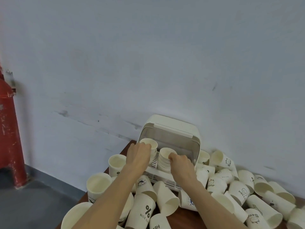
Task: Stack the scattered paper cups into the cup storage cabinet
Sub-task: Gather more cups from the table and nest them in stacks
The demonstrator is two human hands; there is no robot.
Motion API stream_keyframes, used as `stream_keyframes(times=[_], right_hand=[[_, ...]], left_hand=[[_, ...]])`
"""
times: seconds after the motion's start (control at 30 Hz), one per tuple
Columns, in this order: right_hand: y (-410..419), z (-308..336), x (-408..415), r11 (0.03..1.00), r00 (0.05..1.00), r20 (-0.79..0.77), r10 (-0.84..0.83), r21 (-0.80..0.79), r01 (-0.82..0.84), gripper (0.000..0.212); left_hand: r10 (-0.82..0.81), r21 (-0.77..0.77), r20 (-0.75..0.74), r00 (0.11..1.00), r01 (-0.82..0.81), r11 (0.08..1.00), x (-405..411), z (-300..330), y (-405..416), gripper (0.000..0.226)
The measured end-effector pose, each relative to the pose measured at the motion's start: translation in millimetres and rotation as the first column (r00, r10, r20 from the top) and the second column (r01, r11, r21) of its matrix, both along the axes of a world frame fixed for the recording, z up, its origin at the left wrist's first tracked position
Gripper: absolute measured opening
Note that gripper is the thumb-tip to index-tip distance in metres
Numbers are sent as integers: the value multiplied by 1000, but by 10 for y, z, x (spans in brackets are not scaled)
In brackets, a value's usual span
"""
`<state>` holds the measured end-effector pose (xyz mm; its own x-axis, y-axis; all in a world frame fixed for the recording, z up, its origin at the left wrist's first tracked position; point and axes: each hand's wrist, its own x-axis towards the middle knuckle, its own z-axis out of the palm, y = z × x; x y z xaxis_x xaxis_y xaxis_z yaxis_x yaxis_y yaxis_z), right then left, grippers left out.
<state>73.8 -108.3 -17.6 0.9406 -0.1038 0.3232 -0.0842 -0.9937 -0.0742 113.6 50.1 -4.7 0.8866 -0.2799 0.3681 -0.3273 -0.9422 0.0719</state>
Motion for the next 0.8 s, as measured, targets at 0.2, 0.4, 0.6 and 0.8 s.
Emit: stream_keyframes(times=[0.2, 0.4, 0.6, 0.8], right_hand=[[42, -42, -32, 1000, 1000, 19, -15, -16, 15, 24], [100, 3, -210, 999, 1000, 7, -6, 32, 6, 38], [98, 196, -726, 991, 997, 60, 43, 127, -50, 32], [-74, 391, -1499, 980, 993, 120, 6, 195, -30, 35]], left_hand=[[-3, 48, -105, 994, 8, 999, -27, -65, -27, 33], [19, 41, -133, 991, -13, 999, -139, -104, -115, 58], [-68, -84, -93, 993, 61, 995, -660, 45, -198, 44], [-206, -256, -19, 978, 195, 947, -1350, 190, -290, 40]])
